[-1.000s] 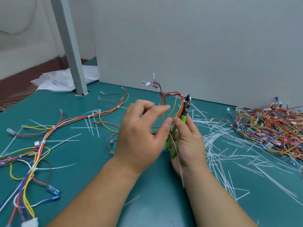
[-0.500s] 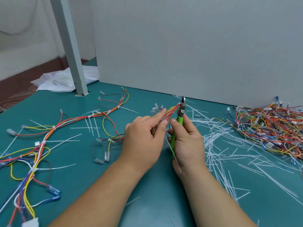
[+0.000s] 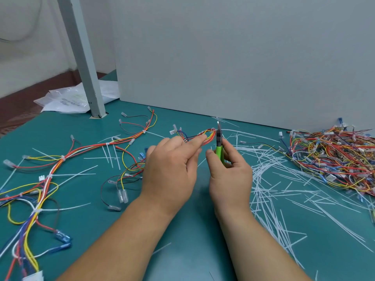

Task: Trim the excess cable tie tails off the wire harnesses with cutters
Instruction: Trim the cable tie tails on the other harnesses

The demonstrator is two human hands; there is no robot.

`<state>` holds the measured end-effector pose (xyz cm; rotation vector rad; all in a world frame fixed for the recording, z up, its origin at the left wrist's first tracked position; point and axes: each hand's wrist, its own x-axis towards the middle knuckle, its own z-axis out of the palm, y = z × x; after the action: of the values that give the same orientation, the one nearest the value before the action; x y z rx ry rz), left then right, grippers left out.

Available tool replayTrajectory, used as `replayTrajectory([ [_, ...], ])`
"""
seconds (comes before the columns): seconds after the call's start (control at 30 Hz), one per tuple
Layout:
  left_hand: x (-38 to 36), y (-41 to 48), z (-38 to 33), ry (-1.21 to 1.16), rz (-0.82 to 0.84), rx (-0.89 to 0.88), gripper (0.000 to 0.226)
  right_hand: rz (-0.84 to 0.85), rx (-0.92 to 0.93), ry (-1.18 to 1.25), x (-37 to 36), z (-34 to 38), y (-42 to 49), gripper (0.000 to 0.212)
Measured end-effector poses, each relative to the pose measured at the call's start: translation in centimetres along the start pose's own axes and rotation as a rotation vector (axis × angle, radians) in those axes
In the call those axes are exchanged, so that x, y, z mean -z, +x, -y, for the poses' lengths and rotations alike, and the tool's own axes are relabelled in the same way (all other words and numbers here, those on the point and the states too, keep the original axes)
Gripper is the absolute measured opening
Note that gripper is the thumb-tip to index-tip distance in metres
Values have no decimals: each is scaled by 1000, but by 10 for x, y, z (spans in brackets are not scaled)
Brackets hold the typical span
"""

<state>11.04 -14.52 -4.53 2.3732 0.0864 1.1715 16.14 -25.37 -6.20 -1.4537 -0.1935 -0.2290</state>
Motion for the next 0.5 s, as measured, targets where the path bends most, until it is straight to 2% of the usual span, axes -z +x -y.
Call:
replayTrajectory([
  [0.13, 0, 0, 1, 21, -12, 8, 29, 29, 11, -51, 0, 1, 0, 50],
  [0.3, -1, -1, 1, 7, -23, 15, 30, 28, 14, -76, 1, -1, 1, 42],
  [0.5, -3, -2, 0, -16, -10, 3, 30, 20, 17, -57, 0, -2, 1, 43],
])
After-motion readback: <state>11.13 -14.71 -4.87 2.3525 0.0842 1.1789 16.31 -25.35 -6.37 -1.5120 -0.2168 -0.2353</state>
